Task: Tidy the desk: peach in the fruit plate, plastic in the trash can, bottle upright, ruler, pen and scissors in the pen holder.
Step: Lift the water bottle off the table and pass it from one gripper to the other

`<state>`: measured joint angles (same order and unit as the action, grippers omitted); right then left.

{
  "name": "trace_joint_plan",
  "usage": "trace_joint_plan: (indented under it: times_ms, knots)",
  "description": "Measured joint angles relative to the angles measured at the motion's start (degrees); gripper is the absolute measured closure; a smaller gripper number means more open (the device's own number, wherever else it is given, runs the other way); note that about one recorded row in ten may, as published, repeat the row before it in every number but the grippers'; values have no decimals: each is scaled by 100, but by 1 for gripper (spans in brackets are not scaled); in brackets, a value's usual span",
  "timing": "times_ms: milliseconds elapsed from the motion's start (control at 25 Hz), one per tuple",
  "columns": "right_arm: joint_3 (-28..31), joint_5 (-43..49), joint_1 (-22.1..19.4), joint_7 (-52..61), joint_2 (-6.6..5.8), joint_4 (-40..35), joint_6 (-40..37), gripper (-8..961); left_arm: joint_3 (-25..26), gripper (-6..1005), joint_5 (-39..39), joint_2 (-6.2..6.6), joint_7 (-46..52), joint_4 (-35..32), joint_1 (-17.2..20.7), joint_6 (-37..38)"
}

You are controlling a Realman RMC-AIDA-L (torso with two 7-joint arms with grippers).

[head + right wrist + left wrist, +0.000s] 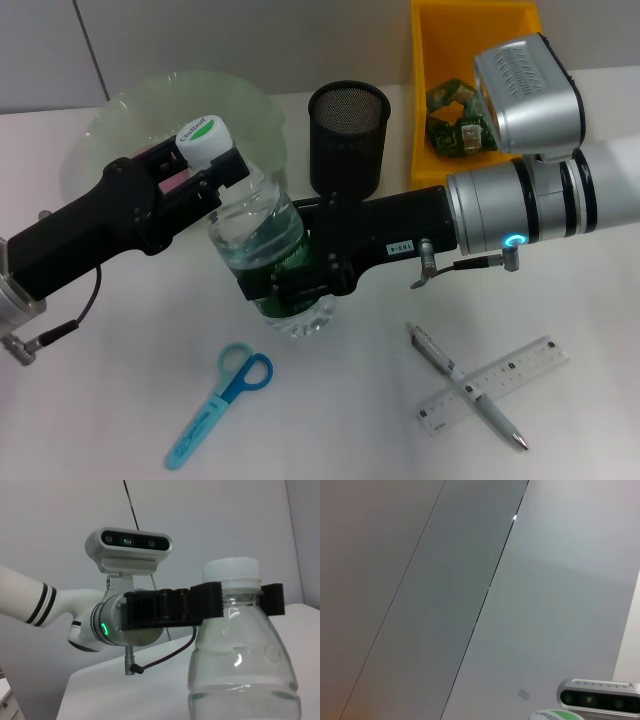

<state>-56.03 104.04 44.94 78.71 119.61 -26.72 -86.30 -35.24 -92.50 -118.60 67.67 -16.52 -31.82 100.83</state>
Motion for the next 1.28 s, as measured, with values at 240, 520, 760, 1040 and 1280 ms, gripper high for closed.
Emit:
trace_joint_plan:
  times_ms: [240, 520, 760, 1040, 1280]
  knots:
    - [2, 4, 2, 3, 0, 0, 0, 214, 1, 439, -22, 12, 2, -16, -6, 11]
    - [1, 4, 17, 28, 0, 0, -4, 201, 0, 550, -25, 13, 14, -24, -16, 22]
    - [-109, 2, 31, 26, -1, -42, -10, 181, -4, 550, -43, 20, 33, -33, -24, 22]
    - [-164, 1, 39, 13, 0, -114, -9, 132, 0, 550, -42, 22, 52, -36, -23, 19]
    - [-162, 2, 1, 10, 0, -183, 84, 123, 1, 550, -17, 22, 55, -35, -2, 19]
